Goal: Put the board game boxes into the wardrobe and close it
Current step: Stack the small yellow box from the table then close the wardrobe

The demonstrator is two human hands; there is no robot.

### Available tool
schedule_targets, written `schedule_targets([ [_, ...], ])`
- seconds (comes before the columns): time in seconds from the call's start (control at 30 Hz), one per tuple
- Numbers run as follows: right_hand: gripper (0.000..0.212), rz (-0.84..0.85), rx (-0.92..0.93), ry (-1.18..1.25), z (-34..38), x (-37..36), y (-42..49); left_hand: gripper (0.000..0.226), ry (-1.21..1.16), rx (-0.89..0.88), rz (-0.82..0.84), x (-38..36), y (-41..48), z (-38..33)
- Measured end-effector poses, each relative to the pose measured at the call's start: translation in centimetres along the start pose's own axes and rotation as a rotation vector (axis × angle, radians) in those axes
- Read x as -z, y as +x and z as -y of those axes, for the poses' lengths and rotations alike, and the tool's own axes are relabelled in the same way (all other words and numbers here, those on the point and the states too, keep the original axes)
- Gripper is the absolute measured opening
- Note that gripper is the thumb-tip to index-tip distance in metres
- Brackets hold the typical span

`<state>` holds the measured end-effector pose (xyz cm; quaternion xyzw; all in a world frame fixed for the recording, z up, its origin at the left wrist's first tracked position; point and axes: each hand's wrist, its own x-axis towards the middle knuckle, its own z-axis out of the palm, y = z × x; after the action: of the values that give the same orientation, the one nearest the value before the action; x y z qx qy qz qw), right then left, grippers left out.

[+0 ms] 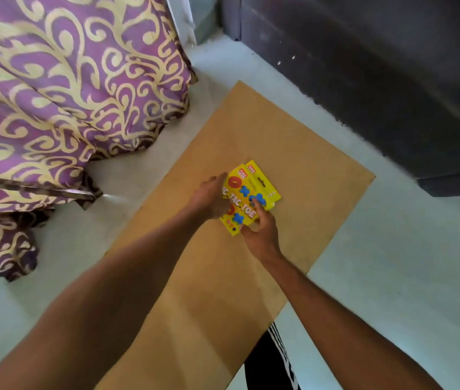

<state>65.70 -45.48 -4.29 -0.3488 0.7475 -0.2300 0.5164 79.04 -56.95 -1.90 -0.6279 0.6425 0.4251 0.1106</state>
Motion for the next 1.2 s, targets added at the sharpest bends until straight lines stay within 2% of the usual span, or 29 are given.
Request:
schedule_targets([
  [0.07,0.076,0.046,0.001,0.001,0.1,0.5,-1.4,0.066,-0.097,0.037,-0.016,-0.8,-2.3,1.1],
  [0.2,0.074,0.200,0.068,-0.115,2.0,2.0,-7.0,0.043,-0.456,0.109,-0.143,-1.9,-11.5,3.0],
  [0.33,0.071,0.353,0.172,-0.249,3.9,2.4,-15.2,0.055,-0.705,0.164,-0.289,-2.8,-24.3,4.5],
  [0.63,0.063,0.563,0.461,-0.386,4.7,-1.6,-35.3,0.086,-0.824,0.138,-0.490,-10.2,-50.7,12.0],
  [0.83,0.062,0.735,0.658,-0.474,3.2,-8.4,-49.2,0.079,-0.924,0.227,-0.696,-17.2,-66.2,19.1],
  [1.0,0.061,0.965,0.848,-0.546,1.1,-17.3,-59.7,0.075,-1.095,0.366,-0.934,-21.8,-78.8,25.4],
  [1.2,0.058,1.218,1.019,-0.683,-0.5,-28.1,-70.3,0.079,-1.194,0.571,-1.214,-26.4,-90.2,31.5],
])
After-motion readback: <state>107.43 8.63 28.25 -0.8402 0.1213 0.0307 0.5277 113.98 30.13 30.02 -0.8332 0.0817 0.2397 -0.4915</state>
